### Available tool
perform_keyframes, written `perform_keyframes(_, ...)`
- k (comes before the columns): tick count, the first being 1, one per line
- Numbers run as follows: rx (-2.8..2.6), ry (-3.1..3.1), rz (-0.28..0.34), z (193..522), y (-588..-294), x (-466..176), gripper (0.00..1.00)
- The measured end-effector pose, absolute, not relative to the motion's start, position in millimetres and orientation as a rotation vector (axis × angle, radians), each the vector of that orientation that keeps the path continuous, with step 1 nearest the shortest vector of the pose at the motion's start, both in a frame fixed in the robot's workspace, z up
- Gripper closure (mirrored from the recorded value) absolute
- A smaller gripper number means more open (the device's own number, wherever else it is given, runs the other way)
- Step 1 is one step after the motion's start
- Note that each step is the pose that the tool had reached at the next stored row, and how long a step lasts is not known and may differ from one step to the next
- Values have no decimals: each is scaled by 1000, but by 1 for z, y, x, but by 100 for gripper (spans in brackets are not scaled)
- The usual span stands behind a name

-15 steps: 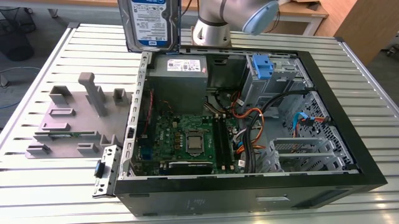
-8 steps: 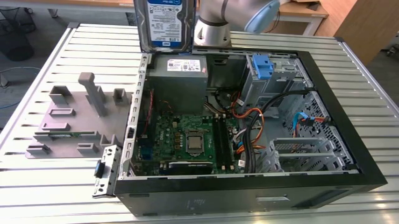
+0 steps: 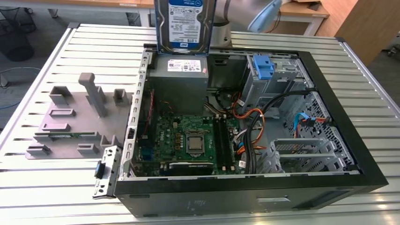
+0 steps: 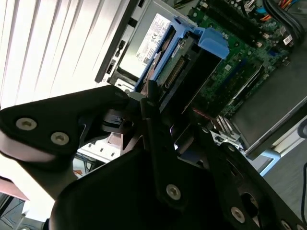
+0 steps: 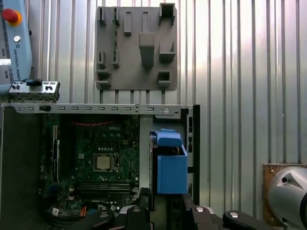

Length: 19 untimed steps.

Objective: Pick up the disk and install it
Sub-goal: 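Pick up the disk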

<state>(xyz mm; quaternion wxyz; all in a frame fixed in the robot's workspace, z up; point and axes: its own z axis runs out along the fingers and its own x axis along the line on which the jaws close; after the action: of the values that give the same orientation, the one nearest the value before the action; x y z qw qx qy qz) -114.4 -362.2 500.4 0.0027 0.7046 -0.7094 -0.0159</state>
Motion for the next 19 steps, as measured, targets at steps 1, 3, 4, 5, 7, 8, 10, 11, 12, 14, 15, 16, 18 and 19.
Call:
perform_keyframes(1, 2210, -2225, -50, 500, -362, -110, 65)
perform_keyframes(3, 2209, -2224, -51, 500, -363, -103, 65)
perform_keyframes(4, 2209, -2224, -52, 500, -363, -99, 65)
perform_keyframes(5, 2209, -2224, -52, 500, -363, -95, 65)
perform_keyframes(7, 2208, -2224, -53, 500, -363, -88, 65)
perform_keyframes(8, 2208, -2223, -53, 500, -363, -84, 65)
perform_keyframes(10, 2208, -2223, -54, 500, -364, -77, 65)
perform_keyframes(11, 2208, -2223, -54, 500, -364, -73, 65)
perform_keyframes(12, 2208, -2223, -54, 500, -364, -70, 65)
perform_keyframes(14, 2208, -2223, -55, 500, -364, -63, 65)
perform_keyframes(15, 2208, -2222, -55, 500, -364, -60, 65)
perform_keyframes(16, 2207, -2222, -55, 500, -364, -57, 65)
perform_keyframes(18, 2207, -2222, -55, 500, -364, -54, 65)
perform_keyframes(19, 2207, -2222, -55, 500, -364, -53, 65)
